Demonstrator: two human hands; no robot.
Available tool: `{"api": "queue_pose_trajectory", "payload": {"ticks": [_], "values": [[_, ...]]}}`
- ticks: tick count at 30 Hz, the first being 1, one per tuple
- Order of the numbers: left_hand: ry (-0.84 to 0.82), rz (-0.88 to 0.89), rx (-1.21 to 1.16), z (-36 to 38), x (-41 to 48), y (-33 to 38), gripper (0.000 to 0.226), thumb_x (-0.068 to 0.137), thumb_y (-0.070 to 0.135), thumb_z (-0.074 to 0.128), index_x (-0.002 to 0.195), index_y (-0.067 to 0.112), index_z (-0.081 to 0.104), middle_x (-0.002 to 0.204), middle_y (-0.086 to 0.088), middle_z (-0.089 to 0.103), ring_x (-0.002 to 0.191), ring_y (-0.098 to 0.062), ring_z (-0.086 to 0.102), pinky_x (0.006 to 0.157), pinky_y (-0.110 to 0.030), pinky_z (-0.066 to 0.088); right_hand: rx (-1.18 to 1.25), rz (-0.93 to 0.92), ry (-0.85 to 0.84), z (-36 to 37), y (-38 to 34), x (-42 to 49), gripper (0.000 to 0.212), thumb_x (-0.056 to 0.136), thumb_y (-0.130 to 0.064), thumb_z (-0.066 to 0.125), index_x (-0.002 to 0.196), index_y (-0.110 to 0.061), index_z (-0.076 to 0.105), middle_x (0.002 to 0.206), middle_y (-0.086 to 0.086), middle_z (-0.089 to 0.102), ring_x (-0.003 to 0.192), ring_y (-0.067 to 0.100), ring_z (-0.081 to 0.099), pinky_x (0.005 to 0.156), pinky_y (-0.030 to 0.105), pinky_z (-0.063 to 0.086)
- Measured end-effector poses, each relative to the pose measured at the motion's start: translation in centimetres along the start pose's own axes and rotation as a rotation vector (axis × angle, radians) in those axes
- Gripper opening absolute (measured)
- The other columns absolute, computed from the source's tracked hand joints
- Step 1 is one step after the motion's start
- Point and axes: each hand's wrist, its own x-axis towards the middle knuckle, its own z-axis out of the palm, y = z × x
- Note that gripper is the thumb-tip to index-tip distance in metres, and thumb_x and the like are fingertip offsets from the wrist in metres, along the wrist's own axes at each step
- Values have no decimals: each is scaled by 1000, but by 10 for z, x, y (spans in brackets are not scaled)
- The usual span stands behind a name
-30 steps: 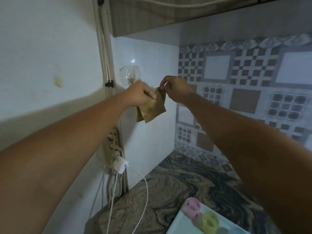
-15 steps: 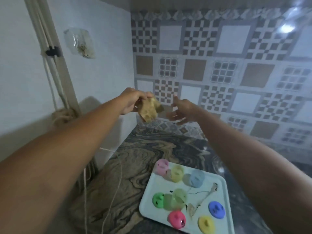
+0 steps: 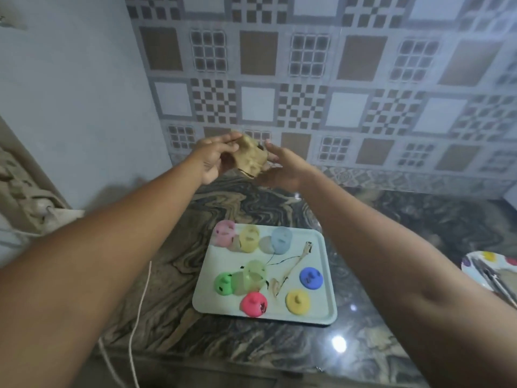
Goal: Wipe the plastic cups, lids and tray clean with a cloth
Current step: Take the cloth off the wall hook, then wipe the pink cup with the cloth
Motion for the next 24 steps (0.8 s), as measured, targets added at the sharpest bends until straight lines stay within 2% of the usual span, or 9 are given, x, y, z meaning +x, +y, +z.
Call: {"api": "queue_pose_trajectory", "payload": {"ticks": [2, 4, 6, 8, 11, 13, 17, 20, 24], "values": [[7, -4, 0, 10, 4, -5, 31, 90, -9, 56, 109, 11, 69, 86, -3, 75, 73, -14, 73, 56, -28, 58, 29, -27, -16, -6, -2, -1, 25, 105, -20, 54, 121, -2, 60, 119, 18, 66, 98, 29, 65, 77, 41, 60], [30, 7, -3, 18, 8, -8, 31, 89, -9, 58, 109, 11, 70, 89, -3, 75, 76, -15, 73, 59, -29, 60, 104, -76, 49, -13, -9, 3, 10, 100, 1, 56, 109, 4, 60, 113, 22, 66, 94, 29, 65, 79, 39, 58], [70, 22, 24, 24, 11, -11, 31, 88, -10, 59, 108, 11, 70, 92, -3, 74, 82, -17, 71, 66, -31, 61, 172, -115, 110, -23, -14, 10, 26, 94, 12, 61, 116, -1, 53, 107, 20, 64, 92, 28, 65, 84, 41, 57], [120, 18, 143, 29, 11, -15, 31, 88, -9, 61, 108, 12, 71, 99, -7, 73, 85, -17, 70, 63, -29, 60, 152, -140, 146, -32, -19, 18, 47, 90, 15, 65, 128, -10, 50, 110, 21, 64, 93, 28, 66, 82, 41, 58], [210, 11, 436, 27, 12, -26, 29, 84, 5, 74, 108, 21, 74, 103, -2, 75, 84, -10, 70, 56, -20, 53, -43, -210, 193, -36, -17, 26, 36, 92, 13, 63, 112, -17, 61, 103, 11, 67, 88, 26, 65, 69, 34, 55], [278, 35, 585, 23, 11, -35, 26, 83, 13, 77, 107, 25, 74, 101, 2, 76, 86, -9, 70, 60, -24, 53, -172, -296, 165, -35, -13, 27, 34, 94, 14, 59, 110, -15, 63, 101, 5, 67, 87, 20, 64, 67, 32, 53], [318, 67, 731, 13, 8, -52, 24, 86, 13, 74, 109, 20, 70, 104, -5, 74, 92, -20, 71, 63, -35, 61, -463, -440, 108, -34, 5, 32, 36, 85, 5, 77, 112, -17, 70, 109, 1, 69, 94, 13, 68, 80, 33, 63], [331, 132, 874, -2, 11, -59, 24, 84, 16, 77, 106, 18, 66, 101, -8, 72, 86, -24, 71, 68, -41, 62, -809, -428, 64, -31, 16, 33, 41, 77, -3, 87, 115, -13, 75, 109, 0, 74, 94, 10, 71, 85, 30, 63], [311, 184, 1078, -21, 14, -62, 17, 85, 27, 76, 96, 15, 72, 97, -8, 71, 84, -19, 64, 73, -28, 52, -1205, -421, 56, -22, 27, 38, 30, 84, -11, 82, 113, -14, 79, 98, -2, 74, 81, 5, 63, 78, 18, 49]]}}
